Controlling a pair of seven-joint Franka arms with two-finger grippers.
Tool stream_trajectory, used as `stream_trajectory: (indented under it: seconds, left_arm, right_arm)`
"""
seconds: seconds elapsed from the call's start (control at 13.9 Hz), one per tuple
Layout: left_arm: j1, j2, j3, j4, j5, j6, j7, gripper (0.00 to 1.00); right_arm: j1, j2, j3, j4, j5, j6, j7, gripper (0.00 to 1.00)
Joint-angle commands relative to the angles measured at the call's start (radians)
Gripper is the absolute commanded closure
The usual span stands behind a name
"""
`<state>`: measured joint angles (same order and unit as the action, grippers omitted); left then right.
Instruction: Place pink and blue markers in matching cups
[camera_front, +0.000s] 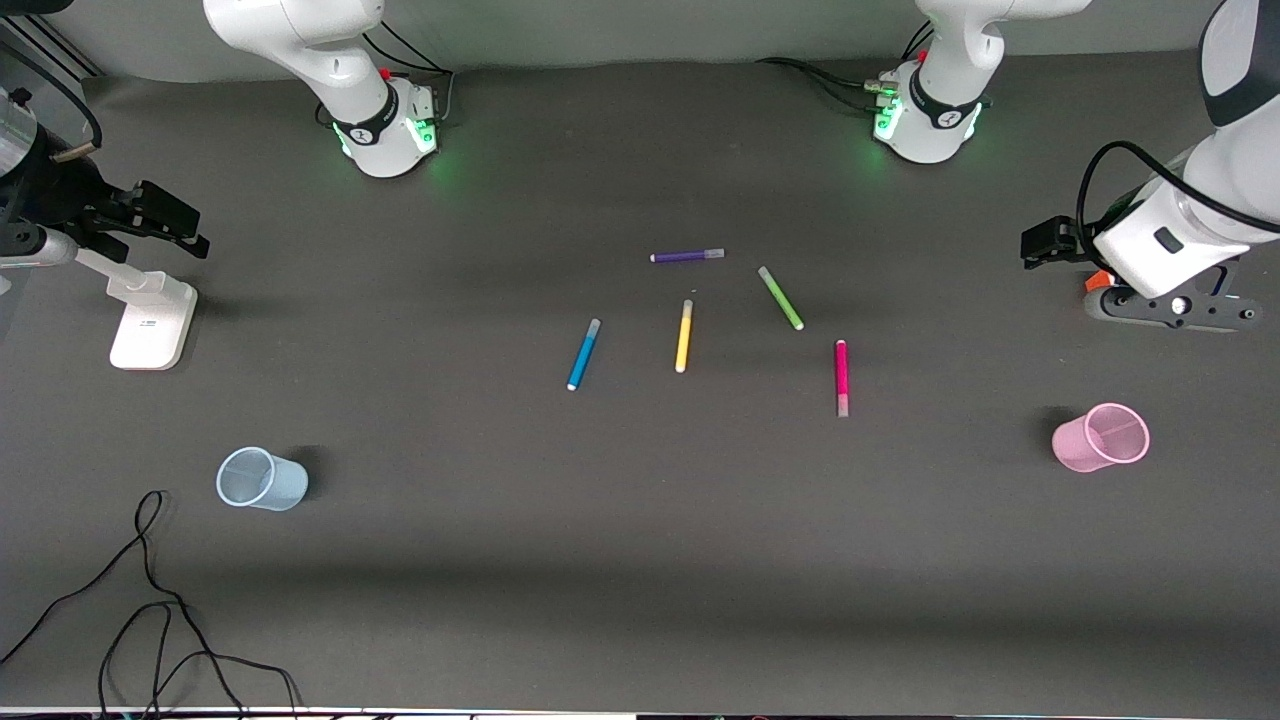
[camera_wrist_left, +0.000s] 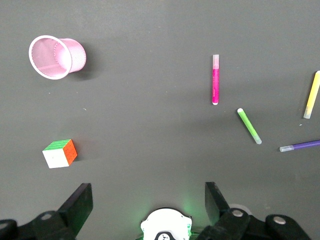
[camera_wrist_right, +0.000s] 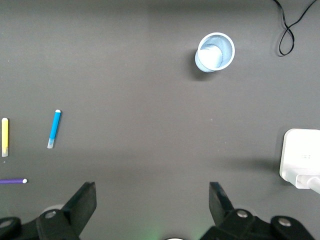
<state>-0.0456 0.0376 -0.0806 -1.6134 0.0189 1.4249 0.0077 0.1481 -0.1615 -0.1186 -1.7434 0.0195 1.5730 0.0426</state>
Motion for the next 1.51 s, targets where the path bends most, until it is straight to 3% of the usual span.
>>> stream_trajectory:
  seconds: [0.0,0.57,0.93,1.15,1.44]
  left_arm:
    - [0.001,0.007,-0.002,0.021,-0.002,-0.015,-0.012,0.0]
    - [-0.01,0.011,-0.005,0.021,-0.004,-0.009,-0.023,0.01]
    - [-0.054,0.086,-0.016,0.017,-0.008,0.006,-0.028,0.01]
    - [-0.056,0.186,-0.016,0.013,-0.097,0.1,-0.028,0.01]
    - [-0.082,0.287,-0.024,-0.028,-0.105,0.268,-0.028,0.01]
  right_arm:
    - [-0.004,0.008,0.01,0.007,-0.024,-0.005,-0.015,0.0]
    - [0.017,0.049,0.042,0.033,-0.012,-0.008,0.064,0.0]
    - [0.024,0.106,0.233,0.035,-0.006,0.005,0.356,0.0]
    - [0.024,0.145,0.325,0.033,0.043,0.044,0.524,0.0]
    - [0.039,0.258,0.433,0.028,0.071,0.169,0.71,0.0]
